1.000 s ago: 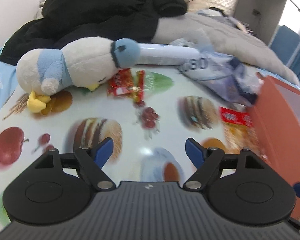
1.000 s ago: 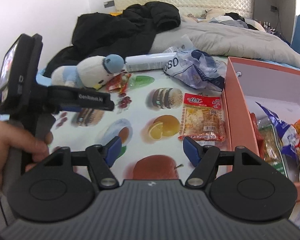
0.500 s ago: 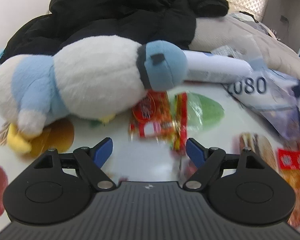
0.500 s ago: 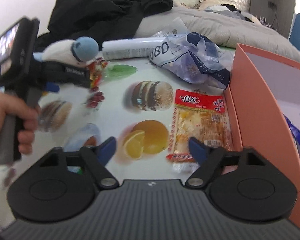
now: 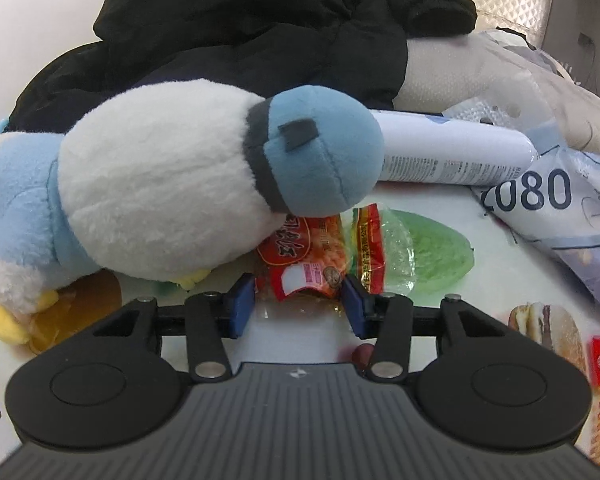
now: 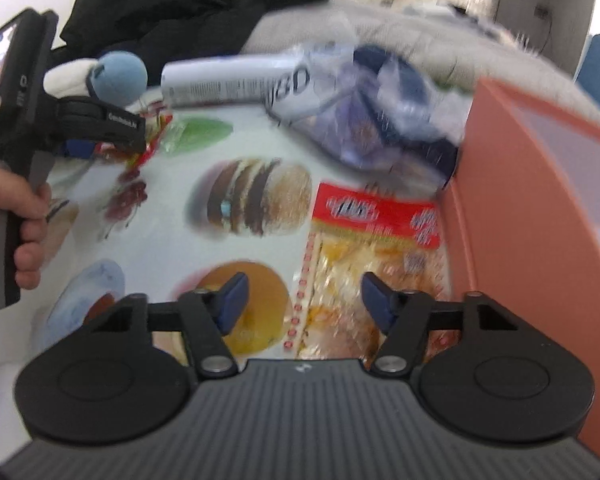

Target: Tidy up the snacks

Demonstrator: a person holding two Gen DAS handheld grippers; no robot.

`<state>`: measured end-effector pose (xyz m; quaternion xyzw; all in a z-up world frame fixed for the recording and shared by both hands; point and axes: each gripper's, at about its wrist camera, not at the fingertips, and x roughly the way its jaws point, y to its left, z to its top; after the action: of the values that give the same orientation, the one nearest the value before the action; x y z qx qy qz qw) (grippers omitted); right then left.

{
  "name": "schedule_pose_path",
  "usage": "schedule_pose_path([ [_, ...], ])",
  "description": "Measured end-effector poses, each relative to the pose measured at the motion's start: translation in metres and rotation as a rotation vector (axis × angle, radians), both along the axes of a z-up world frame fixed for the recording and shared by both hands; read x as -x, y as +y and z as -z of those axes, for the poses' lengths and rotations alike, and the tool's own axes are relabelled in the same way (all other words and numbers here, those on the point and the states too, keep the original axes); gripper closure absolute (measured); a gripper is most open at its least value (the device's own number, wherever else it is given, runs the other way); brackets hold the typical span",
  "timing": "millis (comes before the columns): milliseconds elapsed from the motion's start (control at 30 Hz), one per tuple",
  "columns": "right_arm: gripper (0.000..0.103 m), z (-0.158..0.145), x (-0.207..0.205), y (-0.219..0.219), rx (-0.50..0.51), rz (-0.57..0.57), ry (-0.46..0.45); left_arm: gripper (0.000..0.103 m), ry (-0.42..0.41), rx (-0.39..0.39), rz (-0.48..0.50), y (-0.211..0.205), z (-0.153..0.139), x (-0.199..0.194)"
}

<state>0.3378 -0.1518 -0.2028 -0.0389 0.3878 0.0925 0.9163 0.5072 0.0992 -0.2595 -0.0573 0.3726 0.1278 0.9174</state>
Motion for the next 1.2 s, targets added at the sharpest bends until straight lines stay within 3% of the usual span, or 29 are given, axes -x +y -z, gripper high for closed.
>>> schedule_pose_path([
  [67, 0.048, 0.006, -0.001, -0.006, -0.078, -0.002, 0.059, 0.052, 0.003, 0.018, -0.002, 0.002, -0.001, 0.000],
  [100, 0.048, 0.006, 0.002, -0.004, -0.085, -0.022, 0.056, 0.057, 0.004, 0.015, -0.001, 0.002, -0.002, 0.001],
  [200, 0.048, 0.007, 0.012, 0.006, -0.046, -0.085, 0.052, 0.065, 0.004, 0.018, -0.004, 0.004, -0.005, 0.003],
  [400, 0.048, 0.005, 0.017, 0.004, -0.078, -0.104, 0.073, 0.075, 0.024, 0.039, 0.007, 0.005, -0.008, 0.015],
  [800, 0.047, 0.001, 0.055, 0.009, -0.090, -0.214, 0.156, 0.076, 0.057, 0.127, 0.009, 0.001, -0.007, 0.076],
  [1200, 0.047, 0.001, 0.137, 0.033, -0.063, -0.286, 0.185, 0.076, 0.088, 0.163, -0.004, -0.001, -0.007, 0.185],
])
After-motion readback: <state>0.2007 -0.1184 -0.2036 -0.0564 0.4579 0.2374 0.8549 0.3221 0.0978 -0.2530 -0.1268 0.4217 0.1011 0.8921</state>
